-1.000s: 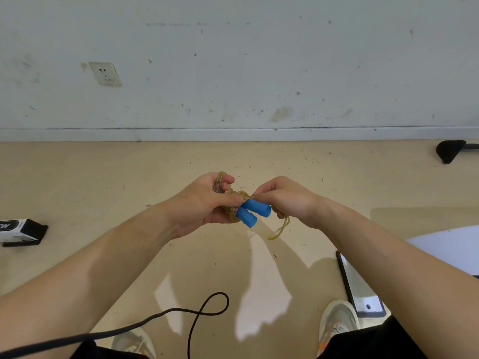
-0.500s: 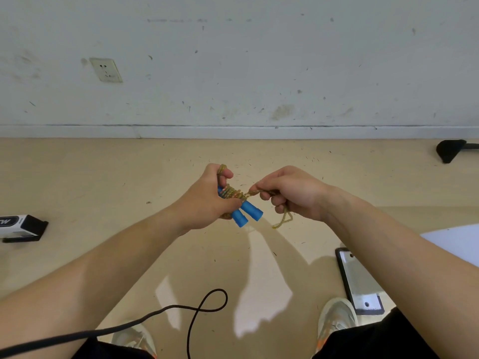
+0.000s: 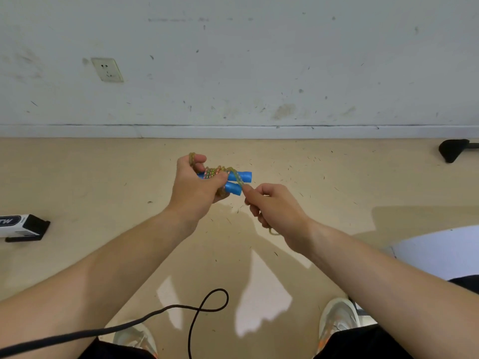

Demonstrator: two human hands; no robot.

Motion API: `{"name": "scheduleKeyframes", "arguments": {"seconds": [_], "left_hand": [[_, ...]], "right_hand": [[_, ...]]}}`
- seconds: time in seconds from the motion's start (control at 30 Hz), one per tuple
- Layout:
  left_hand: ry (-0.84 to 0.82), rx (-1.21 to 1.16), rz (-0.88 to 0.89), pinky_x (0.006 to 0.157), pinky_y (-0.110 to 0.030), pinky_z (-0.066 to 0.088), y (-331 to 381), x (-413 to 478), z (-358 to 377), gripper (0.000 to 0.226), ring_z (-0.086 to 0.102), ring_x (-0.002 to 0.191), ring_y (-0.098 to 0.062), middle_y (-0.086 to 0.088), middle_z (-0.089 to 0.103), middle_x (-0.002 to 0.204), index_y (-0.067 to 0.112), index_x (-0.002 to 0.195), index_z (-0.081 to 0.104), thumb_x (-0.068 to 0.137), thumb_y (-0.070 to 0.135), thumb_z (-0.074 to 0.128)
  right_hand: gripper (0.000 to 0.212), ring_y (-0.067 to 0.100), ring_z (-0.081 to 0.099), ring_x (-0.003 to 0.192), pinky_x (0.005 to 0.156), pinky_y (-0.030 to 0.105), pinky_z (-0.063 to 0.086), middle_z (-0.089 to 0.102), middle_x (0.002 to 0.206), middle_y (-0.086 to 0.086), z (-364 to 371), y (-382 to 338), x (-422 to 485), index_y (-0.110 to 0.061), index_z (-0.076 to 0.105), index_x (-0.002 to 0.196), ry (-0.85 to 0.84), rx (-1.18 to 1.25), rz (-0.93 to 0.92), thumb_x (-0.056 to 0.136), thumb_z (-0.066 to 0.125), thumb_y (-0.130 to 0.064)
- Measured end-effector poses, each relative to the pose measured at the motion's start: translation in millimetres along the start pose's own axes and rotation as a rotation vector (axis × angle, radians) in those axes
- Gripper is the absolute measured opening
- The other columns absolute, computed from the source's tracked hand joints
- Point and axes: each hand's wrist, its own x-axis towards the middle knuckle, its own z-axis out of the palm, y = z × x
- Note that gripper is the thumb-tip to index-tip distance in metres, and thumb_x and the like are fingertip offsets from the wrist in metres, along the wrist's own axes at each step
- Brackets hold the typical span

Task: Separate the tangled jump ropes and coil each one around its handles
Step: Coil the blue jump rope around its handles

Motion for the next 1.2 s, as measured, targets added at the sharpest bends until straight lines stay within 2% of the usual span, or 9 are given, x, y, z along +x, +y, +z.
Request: {"name": "scheduleKeyframes", "arguments": {"seconds": [0.13,0.3,0.47,0.57,0.67,0.87,0.97,1.07,1.2], "left_hand": [[-0.198,-0.253,-0.199,0.07,-0.044,0.061,12,8,-12,0.037,0.065,0.081,-0.025,-0.004,0.044,0.088,0.009,0.116,0.048,0.087,-0.005,0.068],[-0.372,-0.163,-0.245,0.063,-0.038,0.058,21,3,-13,0.028,0.064,0.075,-0.021,-0.013,0.049,0.101,0.01,0.113,0.048,0.091,-0.004,0.059],[-0.42,-0.111,-0.229,0.062,-0.036,0.058,17,-6,-6,0.025,0.065,0.077,-0.02,-0.012,0.049,0.102,0.011,0.109,0.05,0.091,0.0,0.062],[-0.411,-0.035,-0.162,0.065,-0.035,0.059,18,-7,-6,0.055,0.063,0.081,-0.018,-0.004,0.045,0.097,0.013,0.111,0.051,0.069,0.019,0.087],[-0.403,0.072,-0.115,0.066,-0.034,0.06,19,-11,-4,0.072,0.062,0.084,-0.018,-0.002,0.044,0.103,0.016,0.11,0.053,0.051,0.016,0.095],[-0.477,0.088,-0.142,0.065,-0.036,0.06,18,-13,-6,0.046,0.064,0.083,-0.023,-0.01,0.046,0.107,0.015,0.111,0.054,0.077,-0.003,0.079],[-0.466,0.15,-0.102,0.068,-0.041,0.061,15,-15,-4,0.045,0.061,0.084,-0.023,-0.006,0.043,0.104,0.017,0.109,0.054,0.077,-0.006,0.077],[-0.468,0.194,-0.05,0.068,-0.038,0.062,15,-16,-4,0.048,0.059,0.084,-0.02,-0.003,0.044,0.102,0.019,0.109,0.054,0.076,-0.005,0.078],[-0.512,0.287,0.042,0.062,-0.024,0.056,14,-19,-3,0.051,0.053,0.073,-0.009,0.001,0.043,0.099,0.021,0.111,0.051,0.075,-0.005,0.077]], "right_hand": [[0.034,0.011,0.039,0.053,0.05,0.019,0.032,0.048,0.06,-0.006,-17,-7,7,-0.017,0.061,0.071,-0.077,-0.118,-0.127,0.096,0.062,-0.041],[0.019,0.007,0.039,0.059,0.062,0.022,0.038,0.042,0.061,-0.012,-26,-5,12,-0.006,0.064,0.089,-0.227,-0.144,-0.234,0.098,0.062,-0.024],[0.017,0.004,0.041,0.053,0.06,0.023,0.037,0.043,0.054,-0.014,-26,-5,12,-0.014,0.061,0.076,-0.239,-0.202,-0.189,0.092,0.065,-0.01],[0.017,0.011,0.036,0.056,0.061,0.03,0.035,0.038,0.053,-0.011,-26,-6,13,-0.015,0.061,0.071,-0.219,-0.171,-0.159,0.082,0.073,-0.018],[0.011,0.012,0.037,0.057,0.058,0.029,0.035,0.042,0.052,-0.01,-27,-6,14,-0.015,0.064,0.07,-0.226,-0.186,-0.166,0.071,0.069,-0.025],[0.019,0.011,0.037,0.062,0.054,0.016,0.032,0.046,0.068,0.004,-37,-2,18,-0.022,0.067,0.07,-0.329,-0.249,-0.262,0.081,0.065,-0.006],[0.017,0.012,0.04,0.063,0.057,0.022,0.034,0.052,0.068,-0.001,-37,0,22,-0.021,0.071,0.076,-0.32,-0.398,-0.343,0.085,0.061,-0.01],[0.023,0.004,0.053,0.076,0.07,0.013,0.04,0.064,0.084,-0.012,-39,-1,22,-0.025,0.073,0.09,-0.263,-0.6,-0.427,0.095,0.057,-0.008],[0.017,0.015,0.039,0.095,0.082,0.026,0.036,0.047,0.098,-0.007,-36,-3,20,-0.027,0.074,0.106,-0.138,-0.988,-0.556,0.093,0.064,-0.023]]}}
